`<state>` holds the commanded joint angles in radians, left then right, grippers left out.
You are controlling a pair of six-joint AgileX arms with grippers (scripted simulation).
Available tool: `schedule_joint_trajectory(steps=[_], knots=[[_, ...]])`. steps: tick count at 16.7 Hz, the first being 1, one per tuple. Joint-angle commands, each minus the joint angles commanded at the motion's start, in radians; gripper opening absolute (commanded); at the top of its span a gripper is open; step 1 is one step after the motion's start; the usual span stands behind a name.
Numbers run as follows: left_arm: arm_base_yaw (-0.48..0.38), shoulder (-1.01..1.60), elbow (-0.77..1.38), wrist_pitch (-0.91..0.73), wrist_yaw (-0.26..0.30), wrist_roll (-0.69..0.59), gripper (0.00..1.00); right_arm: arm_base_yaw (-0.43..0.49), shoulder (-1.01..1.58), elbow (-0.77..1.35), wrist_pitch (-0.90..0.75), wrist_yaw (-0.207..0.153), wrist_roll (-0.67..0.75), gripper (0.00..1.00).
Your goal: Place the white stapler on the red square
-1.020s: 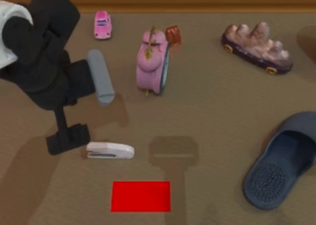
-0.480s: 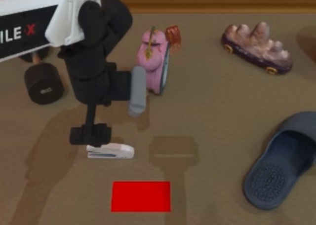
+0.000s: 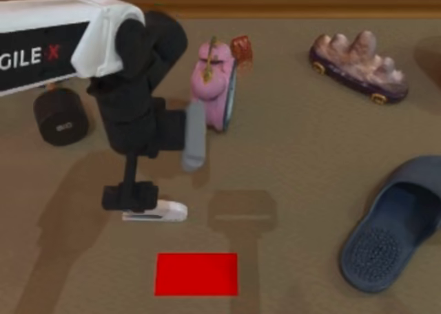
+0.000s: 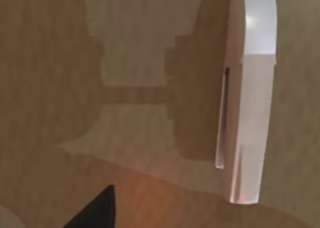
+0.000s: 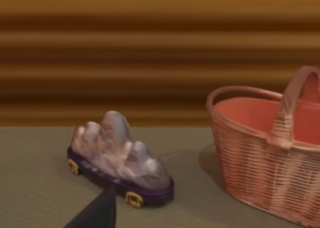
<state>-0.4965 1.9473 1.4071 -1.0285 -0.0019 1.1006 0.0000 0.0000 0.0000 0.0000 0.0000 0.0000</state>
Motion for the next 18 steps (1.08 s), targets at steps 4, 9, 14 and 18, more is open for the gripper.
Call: schedule_joint_trajectory(steps=[4, 9, 14, 18], knots=[[0.001, 0.077, -0.104, 0.197, 0.000, 0.001, 1.00, 0.000, 0.000, 0.000, 0.000, 0.000, 0.000, 1.00], [0.000, 0.122, -0.160, 0.286, 0.001, 0.004, 1.00, 0.000, 0.000, 0.000, 0.000, 0.000, 0.000, 1.00], [0.000, 0.122, -0.160, 0.286, 0.001, 0.004, 0.77, 0.000, 0.000, 0.000, 0.000, 0.000, 0.000, 1.00], [0.000, 0.122, -0.160, 0.286, 0.001, 0.004, 0.47, 0.000, 0.000, 0.000, 0.000, 0.000, 0.000, 1.00]])
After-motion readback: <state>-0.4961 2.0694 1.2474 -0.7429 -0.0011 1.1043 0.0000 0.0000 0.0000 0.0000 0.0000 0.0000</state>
